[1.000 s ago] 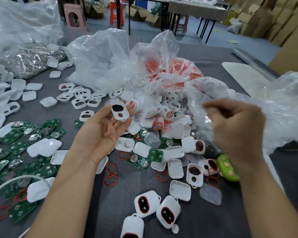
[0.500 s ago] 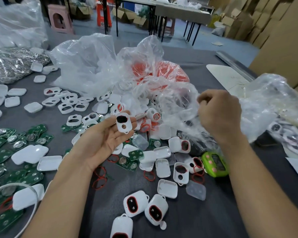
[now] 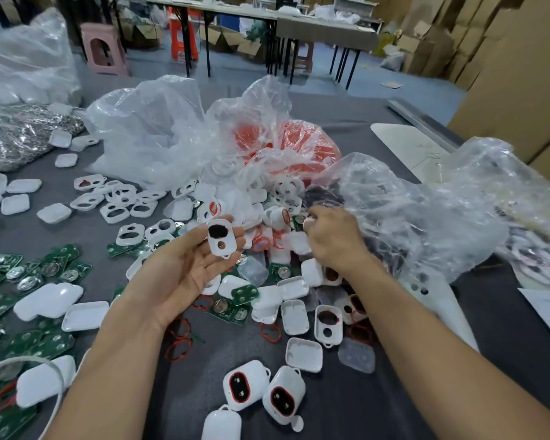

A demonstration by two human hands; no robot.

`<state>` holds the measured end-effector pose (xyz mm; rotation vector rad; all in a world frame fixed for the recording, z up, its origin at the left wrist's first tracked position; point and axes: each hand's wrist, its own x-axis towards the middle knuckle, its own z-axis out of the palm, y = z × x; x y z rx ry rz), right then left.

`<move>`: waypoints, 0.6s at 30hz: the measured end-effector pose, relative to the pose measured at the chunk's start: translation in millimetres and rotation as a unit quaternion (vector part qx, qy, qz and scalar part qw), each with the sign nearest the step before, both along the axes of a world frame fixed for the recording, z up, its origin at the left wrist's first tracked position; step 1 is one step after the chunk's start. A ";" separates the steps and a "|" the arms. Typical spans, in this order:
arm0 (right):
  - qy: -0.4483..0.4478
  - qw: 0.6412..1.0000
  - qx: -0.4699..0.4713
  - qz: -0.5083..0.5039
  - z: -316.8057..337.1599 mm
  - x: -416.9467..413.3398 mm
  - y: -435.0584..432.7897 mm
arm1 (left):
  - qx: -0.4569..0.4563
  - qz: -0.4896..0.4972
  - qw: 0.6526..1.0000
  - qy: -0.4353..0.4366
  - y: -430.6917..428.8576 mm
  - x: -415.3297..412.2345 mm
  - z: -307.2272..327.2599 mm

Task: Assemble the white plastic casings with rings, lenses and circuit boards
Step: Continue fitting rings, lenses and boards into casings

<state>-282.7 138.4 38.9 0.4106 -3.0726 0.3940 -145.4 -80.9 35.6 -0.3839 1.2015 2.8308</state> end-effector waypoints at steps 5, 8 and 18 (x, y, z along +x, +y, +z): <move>-0.039 0.983 0.065 0.165 4.8 17.0 -13.3 | 0.001 0.002 1.000 -0.010 0.6 -3.1 -0.4; -0.163 0.968 -0.099 0.163 5.8 24.0 -11.0 | -0.004 0.001 1.000 -0.008 -0.5 -4.2 -2.6; -0.039 0.999 0.024 0.004 11.7 -36.9 -17.5 | 0.002 -0.009 1.000 -0.006 -2.2 -6.7 -7.0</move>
